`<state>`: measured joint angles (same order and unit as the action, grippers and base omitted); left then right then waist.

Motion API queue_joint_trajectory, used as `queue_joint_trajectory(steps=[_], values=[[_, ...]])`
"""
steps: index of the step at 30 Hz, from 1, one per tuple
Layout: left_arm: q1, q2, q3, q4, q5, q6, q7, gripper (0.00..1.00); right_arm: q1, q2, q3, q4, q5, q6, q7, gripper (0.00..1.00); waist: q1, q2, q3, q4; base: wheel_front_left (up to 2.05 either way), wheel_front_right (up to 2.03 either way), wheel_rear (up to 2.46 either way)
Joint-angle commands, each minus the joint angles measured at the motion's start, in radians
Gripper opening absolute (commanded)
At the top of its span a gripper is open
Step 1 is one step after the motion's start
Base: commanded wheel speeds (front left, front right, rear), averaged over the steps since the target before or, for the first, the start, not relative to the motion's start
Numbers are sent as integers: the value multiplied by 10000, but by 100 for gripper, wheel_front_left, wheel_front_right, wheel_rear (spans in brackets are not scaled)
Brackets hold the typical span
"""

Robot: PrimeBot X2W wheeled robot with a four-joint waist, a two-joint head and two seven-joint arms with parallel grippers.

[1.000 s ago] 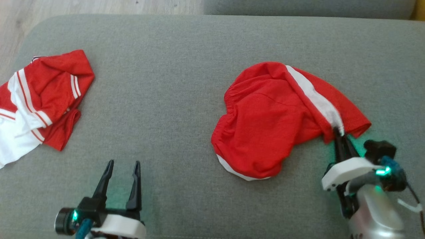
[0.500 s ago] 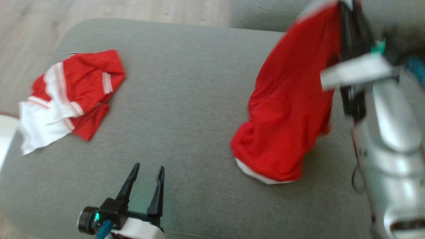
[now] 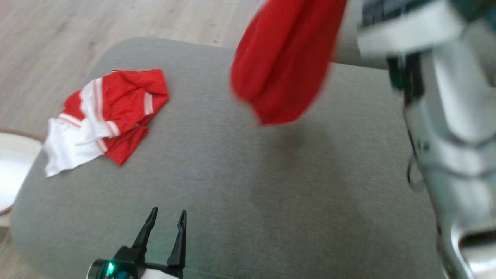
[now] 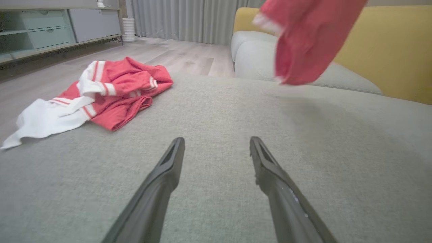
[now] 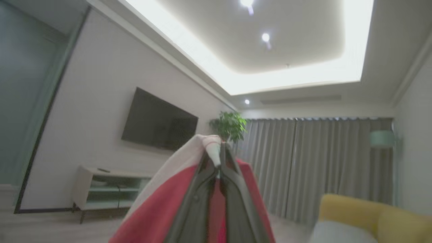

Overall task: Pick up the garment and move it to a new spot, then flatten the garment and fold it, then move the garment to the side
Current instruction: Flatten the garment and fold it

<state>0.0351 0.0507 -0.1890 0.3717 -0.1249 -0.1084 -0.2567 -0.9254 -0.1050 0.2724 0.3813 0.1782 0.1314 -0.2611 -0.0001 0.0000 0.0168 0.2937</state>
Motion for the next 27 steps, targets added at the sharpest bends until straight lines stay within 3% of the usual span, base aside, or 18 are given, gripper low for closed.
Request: queue_joint_trajectory(steps=[1,5,8,9,10,11,14,19,27], values=[[-368,-4,348,-375,-93,62,-51,100,985,-249,27,128,206,-7,-7,0,1,0,236,-598,0,0,0],[-551,-4,222,-430,-130,52,-51,100,3068,-948,-478,649,322,-7,-7,0,1,0,525,-1089,0,0,0],[-692,-4,211,-438,-131,56,-51,100,4683,-1077,-1250,1066,486,-7,-7,0,1,0,711,-1396,0,0,0],[-732,-4,239,-439,-126,67,-51,100,5143,-1088,-1428,1164,428,-7,-7,40,1,0,753,-1495,0,0,0],[-761,-4,265,-422,-97,66,-51,100,5541,-1073,-1619,1216,362,-7,-7,89,1,0,779,-1595,0,0,0],[-777,-4,318,-410,-82,75,-51,100,5869,-1008,-1921,1278,326,-7,-7,100,1,0,801,-1706,0,0,0],[-809,-4,533,-393,-2,93,-51,100,6477,-611,-2784,1269,208,-7,-7,100,1,0,811,-1984,0,0,0],[-881,-5,807,-348,143,136,-51,100,6865,-108,-3336,904,-298,-7,-7,100,1,0,752,-2171,0,0,0],[-800,-5,1012,-392,267,387,-51,100,7240,520,-3042,427,-918,-7,-7,100,1,0,319,-2390,0,0,0]])
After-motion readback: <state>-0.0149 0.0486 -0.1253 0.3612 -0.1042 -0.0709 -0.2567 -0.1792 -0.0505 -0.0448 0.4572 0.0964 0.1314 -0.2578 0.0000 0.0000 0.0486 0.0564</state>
